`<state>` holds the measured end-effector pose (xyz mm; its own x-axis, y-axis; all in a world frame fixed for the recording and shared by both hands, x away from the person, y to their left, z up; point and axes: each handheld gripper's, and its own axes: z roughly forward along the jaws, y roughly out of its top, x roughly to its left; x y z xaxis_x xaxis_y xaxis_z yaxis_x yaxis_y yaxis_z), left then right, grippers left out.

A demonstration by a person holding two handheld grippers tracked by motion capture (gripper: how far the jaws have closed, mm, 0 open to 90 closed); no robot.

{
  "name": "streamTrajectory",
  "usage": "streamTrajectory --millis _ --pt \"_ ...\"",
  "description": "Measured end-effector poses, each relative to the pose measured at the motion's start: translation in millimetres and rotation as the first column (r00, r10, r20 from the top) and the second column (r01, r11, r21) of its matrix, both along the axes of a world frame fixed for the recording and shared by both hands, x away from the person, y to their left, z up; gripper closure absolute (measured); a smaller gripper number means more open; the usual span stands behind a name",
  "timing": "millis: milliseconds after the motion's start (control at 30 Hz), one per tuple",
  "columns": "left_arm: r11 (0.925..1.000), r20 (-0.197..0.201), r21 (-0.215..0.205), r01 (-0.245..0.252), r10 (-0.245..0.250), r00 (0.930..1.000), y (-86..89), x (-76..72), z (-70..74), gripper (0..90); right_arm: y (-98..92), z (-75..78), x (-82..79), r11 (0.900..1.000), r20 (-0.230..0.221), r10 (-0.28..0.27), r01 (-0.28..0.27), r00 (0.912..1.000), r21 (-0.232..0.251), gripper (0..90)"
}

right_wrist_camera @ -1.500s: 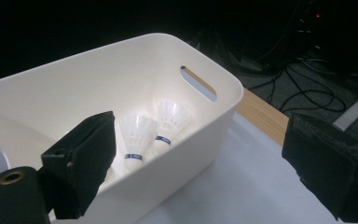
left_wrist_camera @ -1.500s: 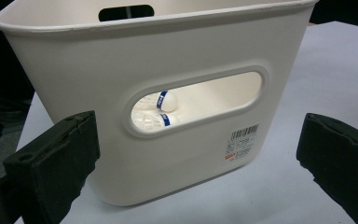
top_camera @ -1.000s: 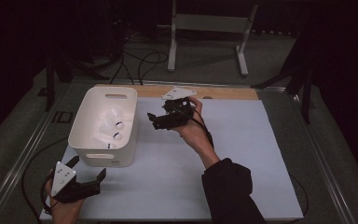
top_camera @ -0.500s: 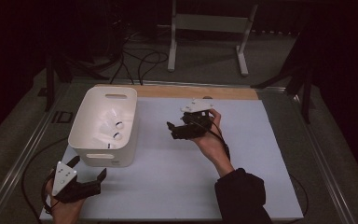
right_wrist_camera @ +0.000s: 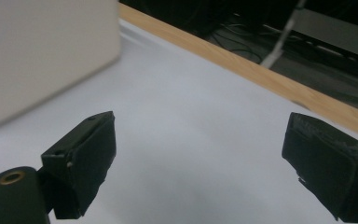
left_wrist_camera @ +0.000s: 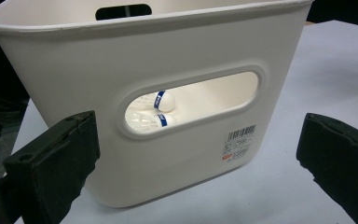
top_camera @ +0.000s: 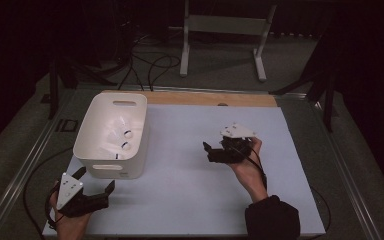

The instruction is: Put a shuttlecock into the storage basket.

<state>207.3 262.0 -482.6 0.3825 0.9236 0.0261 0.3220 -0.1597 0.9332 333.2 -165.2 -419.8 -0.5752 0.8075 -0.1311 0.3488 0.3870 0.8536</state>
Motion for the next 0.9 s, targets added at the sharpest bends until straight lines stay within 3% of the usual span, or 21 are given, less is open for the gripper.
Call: streamTrajectory --millis 233,533,633,900 --pt "1.0000 0.001 0.001 -0.001 0.001 1.0000 -0.6 0.3 -0.1 0.2 -22.7 -10.3 -20.5 0.999 0.006 -0.046 0.046 0.9989 0.013 9.4" --pt "1.0000 0.005 0.000 0.002 -0.002 1.0000 -1.2 0.4 0.2 0.2 -53.7 -24.8 -44.6 0.992 0.005 -0.104 0.104 0.9945 0.071 9.5" --pt "1.0000 0.008 -0.002 0.002 -0.002 1.0000 -1.0 0.5 0.4 0.2 -60.7 -29.6 -53.1 0.989 -0.004 -0.115 0.115 0.9933 0.090 9.4" --pt "0.9999 0.010 -0.014 0.003 -0.002 1.0000 -0.7 2.1 0.7 0.2 -72.9 -43.2 -71.8 0.983 0.025 -0.143 0.139 0.9894 0.120 9.4"
